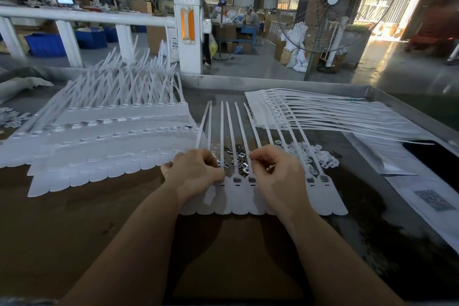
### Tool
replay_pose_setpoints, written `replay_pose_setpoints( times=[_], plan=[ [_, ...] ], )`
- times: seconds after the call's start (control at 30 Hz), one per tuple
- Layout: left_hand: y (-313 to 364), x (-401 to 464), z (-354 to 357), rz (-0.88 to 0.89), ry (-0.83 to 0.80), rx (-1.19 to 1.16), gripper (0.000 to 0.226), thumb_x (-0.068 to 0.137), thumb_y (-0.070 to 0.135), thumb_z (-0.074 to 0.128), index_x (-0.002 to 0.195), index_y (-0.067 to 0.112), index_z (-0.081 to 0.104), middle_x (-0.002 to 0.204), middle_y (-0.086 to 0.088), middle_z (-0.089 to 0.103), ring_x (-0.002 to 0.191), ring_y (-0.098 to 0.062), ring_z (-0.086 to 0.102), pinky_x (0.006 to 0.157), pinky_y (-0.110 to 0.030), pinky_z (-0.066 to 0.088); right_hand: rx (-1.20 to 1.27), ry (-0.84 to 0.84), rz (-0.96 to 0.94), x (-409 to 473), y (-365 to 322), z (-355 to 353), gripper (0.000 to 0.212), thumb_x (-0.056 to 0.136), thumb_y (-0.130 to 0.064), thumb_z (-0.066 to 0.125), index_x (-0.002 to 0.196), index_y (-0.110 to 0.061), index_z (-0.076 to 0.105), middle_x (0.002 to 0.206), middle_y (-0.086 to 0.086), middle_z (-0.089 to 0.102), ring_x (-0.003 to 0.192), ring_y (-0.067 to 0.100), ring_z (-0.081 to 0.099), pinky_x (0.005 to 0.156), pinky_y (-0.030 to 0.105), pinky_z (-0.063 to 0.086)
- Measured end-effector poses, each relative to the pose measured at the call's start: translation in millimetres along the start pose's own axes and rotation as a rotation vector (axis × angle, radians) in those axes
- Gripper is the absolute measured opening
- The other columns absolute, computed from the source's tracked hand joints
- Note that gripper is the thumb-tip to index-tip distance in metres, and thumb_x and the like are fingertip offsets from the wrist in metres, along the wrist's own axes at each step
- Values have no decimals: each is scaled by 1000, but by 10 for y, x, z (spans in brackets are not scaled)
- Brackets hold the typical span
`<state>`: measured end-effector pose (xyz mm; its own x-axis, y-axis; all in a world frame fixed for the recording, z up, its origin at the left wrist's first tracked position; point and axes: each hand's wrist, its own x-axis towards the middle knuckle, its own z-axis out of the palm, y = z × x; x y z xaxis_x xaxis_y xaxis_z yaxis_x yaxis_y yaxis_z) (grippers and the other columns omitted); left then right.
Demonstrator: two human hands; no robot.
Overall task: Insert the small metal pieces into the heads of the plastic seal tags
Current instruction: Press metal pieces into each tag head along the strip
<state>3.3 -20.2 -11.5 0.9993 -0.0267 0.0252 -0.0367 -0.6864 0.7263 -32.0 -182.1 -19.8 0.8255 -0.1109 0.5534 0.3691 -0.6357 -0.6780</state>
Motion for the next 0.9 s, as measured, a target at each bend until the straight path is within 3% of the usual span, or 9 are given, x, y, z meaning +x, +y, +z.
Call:
replay_pose_setpoints(
  times=[0.07,0.17,0.4,0.5,0.67,0.9],
  plan=[
    [-1,1,16,18,39,65,14,68,29,70,64,29,57,83,7,61,98,-18,50,91,-39,31,-120,64,38,61,26,-92,13,88,-9,59,94,-14,68,86,-5,66,79,9,61,74,23,52],
    [5,6,41,39,79,131,12,70,32,67,66,31,55,79,15,55,96,-15,45,83,-36,24,-340,106,150,208,94,-256,17,91,-12,54,100,-17,67,96,-2,66,81,10,56,74,25,46],
    [-1,38,82,75,122,196,12,68,36,63,63,31,54,77,17,48,93,-13,38,79,-35,17,-743,-109,285,351,227,-436,24,86,-9,59,108,-17,66,110,6,57,99,21,56,88,39,50],
    [-13,47,90,82,114,207,13,69,37,63,63,32,52,76,19,44,93,-13,35,79,-34,17,-902,-197,257,349,254,-405,31,87,-14,58,118,-18,60,114,6,51,106,22,52,90,37,47],
    [-35,50,95,90,107,207,14,70,37,63,63,32,51,75,19,41,94,-13,33,80,-35,16,-949,-203,244,341,273,-368,35,84,-12,61,117,-22,60,114,5,52,107,21,51,89,36,45],
    [-26,45,105,92,119,212,14,70,37,62,62,32,51,76,19,42,93,-13,33,79,-34,16,-798,-114,228,328,304,-411,23,83,-13,67,103,-24,70,104,3,58,94,17,55,79,29,47]
  ],
)
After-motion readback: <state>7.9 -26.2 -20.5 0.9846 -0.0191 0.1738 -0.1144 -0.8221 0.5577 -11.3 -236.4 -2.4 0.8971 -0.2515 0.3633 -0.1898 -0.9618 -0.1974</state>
